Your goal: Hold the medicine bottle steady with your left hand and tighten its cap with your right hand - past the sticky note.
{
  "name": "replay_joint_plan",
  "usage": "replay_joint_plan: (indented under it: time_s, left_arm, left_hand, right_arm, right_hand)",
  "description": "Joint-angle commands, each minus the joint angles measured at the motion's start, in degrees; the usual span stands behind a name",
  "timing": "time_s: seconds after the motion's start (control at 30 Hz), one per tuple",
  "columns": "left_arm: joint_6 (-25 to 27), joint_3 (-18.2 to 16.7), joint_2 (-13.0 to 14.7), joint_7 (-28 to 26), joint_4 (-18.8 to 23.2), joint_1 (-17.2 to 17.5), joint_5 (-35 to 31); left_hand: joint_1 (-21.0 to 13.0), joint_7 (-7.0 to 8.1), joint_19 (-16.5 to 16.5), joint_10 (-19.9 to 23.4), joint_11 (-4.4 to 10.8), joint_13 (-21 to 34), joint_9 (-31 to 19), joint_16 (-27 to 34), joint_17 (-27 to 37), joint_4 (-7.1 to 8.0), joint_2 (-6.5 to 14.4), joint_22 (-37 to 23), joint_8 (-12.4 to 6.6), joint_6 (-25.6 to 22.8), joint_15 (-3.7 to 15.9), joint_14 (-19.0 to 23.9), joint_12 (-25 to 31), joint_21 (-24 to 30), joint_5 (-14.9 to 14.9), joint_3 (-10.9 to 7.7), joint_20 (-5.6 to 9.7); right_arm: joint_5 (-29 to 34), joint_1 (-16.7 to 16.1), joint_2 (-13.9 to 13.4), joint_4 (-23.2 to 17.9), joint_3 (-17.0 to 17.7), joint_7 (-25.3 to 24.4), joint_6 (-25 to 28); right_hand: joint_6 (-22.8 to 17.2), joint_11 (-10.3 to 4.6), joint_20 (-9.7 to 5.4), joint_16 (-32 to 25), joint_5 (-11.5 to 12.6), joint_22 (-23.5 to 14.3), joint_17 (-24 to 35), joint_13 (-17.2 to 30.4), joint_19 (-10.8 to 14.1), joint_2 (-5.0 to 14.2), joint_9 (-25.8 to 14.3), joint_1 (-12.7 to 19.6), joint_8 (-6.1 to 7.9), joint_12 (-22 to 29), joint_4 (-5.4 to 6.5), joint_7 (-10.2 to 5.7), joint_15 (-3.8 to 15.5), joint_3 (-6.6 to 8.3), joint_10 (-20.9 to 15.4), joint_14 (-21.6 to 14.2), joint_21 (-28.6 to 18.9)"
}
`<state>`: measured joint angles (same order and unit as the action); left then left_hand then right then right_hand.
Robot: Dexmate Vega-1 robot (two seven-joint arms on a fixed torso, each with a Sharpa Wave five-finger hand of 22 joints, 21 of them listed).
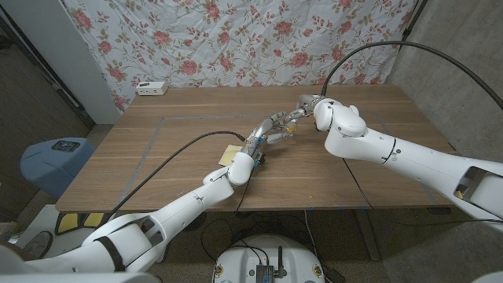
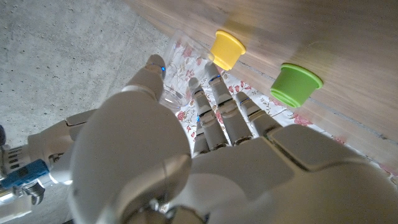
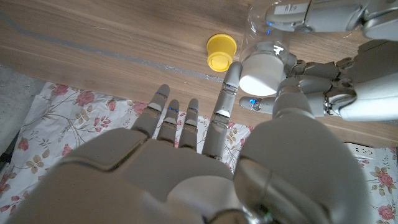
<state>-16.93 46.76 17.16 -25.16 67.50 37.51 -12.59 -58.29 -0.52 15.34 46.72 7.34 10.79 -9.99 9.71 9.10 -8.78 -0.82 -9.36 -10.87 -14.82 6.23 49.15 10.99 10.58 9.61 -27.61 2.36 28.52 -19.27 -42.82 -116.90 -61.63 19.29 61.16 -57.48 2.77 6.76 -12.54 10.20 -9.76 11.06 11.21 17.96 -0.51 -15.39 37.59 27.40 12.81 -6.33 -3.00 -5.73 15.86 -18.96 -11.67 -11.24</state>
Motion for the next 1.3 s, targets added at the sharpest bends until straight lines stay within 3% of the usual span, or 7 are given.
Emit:
replay_joint_plan:
  time_s: [0.03,0.67,0.87,1.3]
  left_arm:
    - [-0.7,0.1,-0.3,0.2,-0.9,-0.5,0.2]
    - [-1.4,0.4,-0.8,0.1,-2.3,-1.2,0.3]
    - [-1.2,0.4,-0.8,0.1,-2.3,-1.2,0.3]
    - [-0.9,0.4,-0.7,0.0,-2.1,-1.1,0.3]
  left_hand:
    - [-0.1,0.23,0.1,2.3,2.13,0.2,-0.1,0.2,0.0,0.01,0.7,-0.1,0.10,-0.3,4.66,0.4,0.3,0.0,0.5,-0.49,7.73]
    - [0.1,0.29,0.0,2.1,2.24,0.2,-0.1,0.1,0.0,0.12,0.8,-0.1,0.13,-0.3,4.59,0.3,0.2,0.0,0.6,-0.65,7.67]
    - [0.2,0.24,0.0,2.1,2.22,0.2,-0.1,0.1,0.0,0.11,0.7,-0.1,0.14,-0.3,4.60,0.2,0.2,0.0,0.5,-0.64,7.64]
    - [0.1,0.29,0.0,2.2,2.11,0.2,-0.1,0.2,0.1,0.07,0.8,-0.1,0.11,-0.4,4.60,0.3,0.3,0.0,0.5,-0.66,7.65]
  right_arm:
    - [-0.6,0.3,0.2,0.2,-0.5,-1.6,0.7]
    - [-1.6,1.2,-1.1,-0.7,-0.9,-0.7,-0.1]
    - [-1.9,1.3,-1.6,-1.0,-0.9,-0.2,-0.2]
    - [-2.8,1.7,-2.6,-1.2,-0.2,1.6,-2.7]
  right_hand:
    - [-2.3,0.00,0.18,-0.5,0.1,-0.1,0.2,0.0,0.6,-0.06,-0.1,-0.4,0.73,0.2,0.00,-1.12,0.22,-0.38,-0.9,-0.5,0.0]
    - [5.5,0.78,1.00,0.4,-0.2,-0.1,0.3,0.1,-1.2,-1.70,0.8,-4.9,-2.92,-1.5,0.90,-0.29,-0.70,-2.60,1.5,0.6,0.6]
    - [10.2,1.27,1.11,0.7,-0.1,-0.1,0.3,0.1,-1.7,-1.91,0.6,-6.1,-4.80,-1.9,1.01,0.45,-1.43,-3.10,3.0,1.2,0.6]
    - [19.7,1.93,1.01,1.6,0.1,-0.1,0.1,0.2,-3.8,-1.53,-0.2,-6.8,-8.58,-2.5,0.40,0.45,-2.39,-3.25,8.2,4.0,0.7]
